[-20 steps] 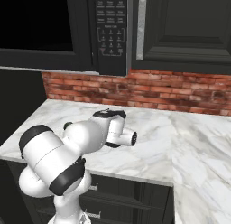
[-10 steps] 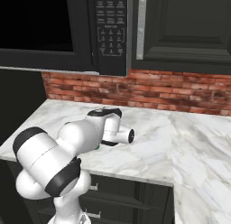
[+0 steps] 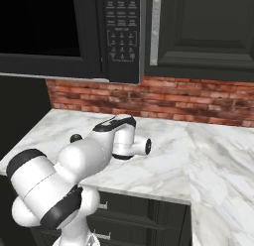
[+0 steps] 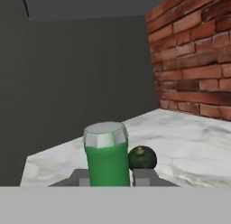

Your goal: Place the beer on the top shelf of the fridge to keep it out of children's reach, and place the bell pepper and squash on lower shelves for easy access.

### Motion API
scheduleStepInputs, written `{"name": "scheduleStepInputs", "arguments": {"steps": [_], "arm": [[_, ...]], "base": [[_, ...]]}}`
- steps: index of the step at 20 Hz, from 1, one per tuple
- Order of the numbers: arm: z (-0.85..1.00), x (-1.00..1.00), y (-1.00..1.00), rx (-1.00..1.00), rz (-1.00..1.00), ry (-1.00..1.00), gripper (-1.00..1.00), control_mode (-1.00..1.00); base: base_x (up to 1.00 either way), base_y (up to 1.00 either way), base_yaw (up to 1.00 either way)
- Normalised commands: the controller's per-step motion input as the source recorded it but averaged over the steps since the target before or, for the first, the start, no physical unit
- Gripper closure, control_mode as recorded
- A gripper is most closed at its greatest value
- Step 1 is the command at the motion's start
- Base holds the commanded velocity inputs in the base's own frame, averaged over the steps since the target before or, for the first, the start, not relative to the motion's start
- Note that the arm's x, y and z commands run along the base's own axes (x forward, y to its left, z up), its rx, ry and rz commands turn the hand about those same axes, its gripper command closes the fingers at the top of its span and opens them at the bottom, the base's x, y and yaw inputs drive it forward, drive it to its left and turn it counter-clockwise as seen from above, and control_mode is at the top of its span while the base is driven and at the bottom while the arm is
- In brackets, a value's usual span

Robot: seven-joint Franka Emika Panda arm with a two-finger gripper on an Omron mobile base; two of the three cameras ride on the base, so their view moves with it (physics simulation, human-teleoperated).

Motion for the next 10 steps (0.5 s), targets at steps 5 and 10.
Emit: {"name": "scheduleStepInputs", "arguments": {"steps": [5,10], "arm": [[0.99,-0.58,-0.12,0.00,-0.14,0.15,1.00,-1.00],[0.82,-0.64,0.00,-0.05,-0.32,0.15,1.00,-1.00]], "base": [[0.00,0.00,0.00],[0.00,0.00,0.00]]}}
